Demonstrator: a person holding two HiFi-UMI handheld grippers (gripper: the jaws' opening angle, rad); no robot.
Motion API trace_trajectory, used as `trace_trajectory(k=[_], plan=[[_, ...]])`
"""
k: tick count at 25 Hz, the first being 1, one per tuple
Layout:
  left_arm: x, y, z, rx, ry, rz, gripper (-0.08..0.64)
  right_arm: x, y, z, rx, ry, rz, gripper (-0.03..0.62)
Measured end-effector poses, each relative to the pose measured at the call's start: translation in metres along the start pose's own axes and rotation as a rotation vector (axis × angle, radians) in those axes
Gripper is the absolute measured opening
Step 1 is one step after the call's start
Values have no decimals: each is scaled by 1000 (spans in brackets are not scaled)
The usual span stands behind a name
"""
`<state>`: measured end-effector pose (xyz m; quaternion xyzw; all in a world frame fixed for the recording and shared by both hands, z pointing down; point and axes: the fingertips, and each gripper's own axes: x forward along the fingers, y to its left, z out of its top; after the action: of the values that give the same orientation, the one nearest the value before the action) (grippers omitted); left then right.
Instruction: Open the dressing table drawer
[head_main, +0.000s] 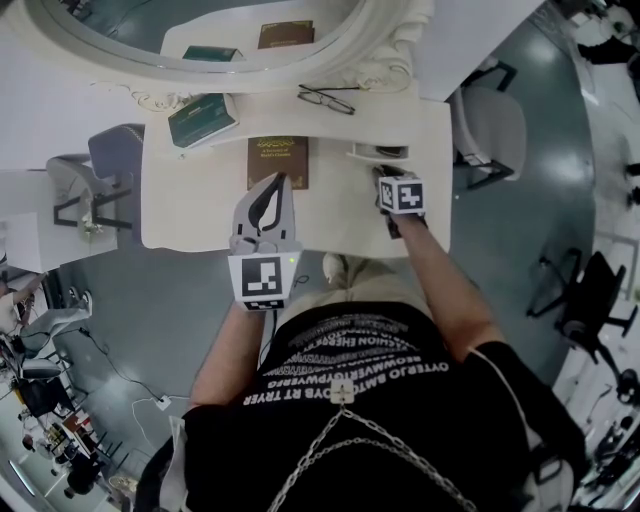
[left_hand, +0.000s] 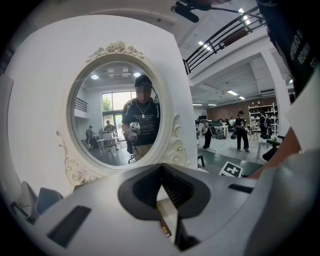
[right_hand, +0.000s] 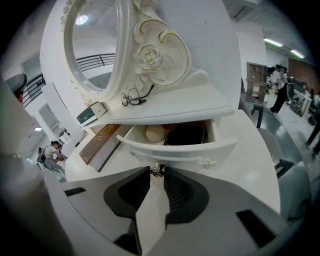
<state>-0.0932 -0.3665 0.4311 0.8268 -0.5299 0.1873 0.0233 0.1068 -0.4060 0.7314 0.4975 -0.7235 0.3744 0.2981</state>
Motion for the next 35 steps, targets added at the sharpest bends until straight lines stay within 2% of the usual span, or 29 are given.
trace_trajectory(k=[25,31,34,35], plan=[[-21,2,0,11,-21,1,3,-9,10,-22,4,-7,7,84],[-30,6,7,12,-45,8,3,-29,9,-20,3,-83,-25,87],[-34,11,9,-4,-62,15,3,-49,2,-21,-68,-111,-85,81],[-35,12,10,-1,-64,15,3,-59,1,-19,-98,-124,-106,47]])
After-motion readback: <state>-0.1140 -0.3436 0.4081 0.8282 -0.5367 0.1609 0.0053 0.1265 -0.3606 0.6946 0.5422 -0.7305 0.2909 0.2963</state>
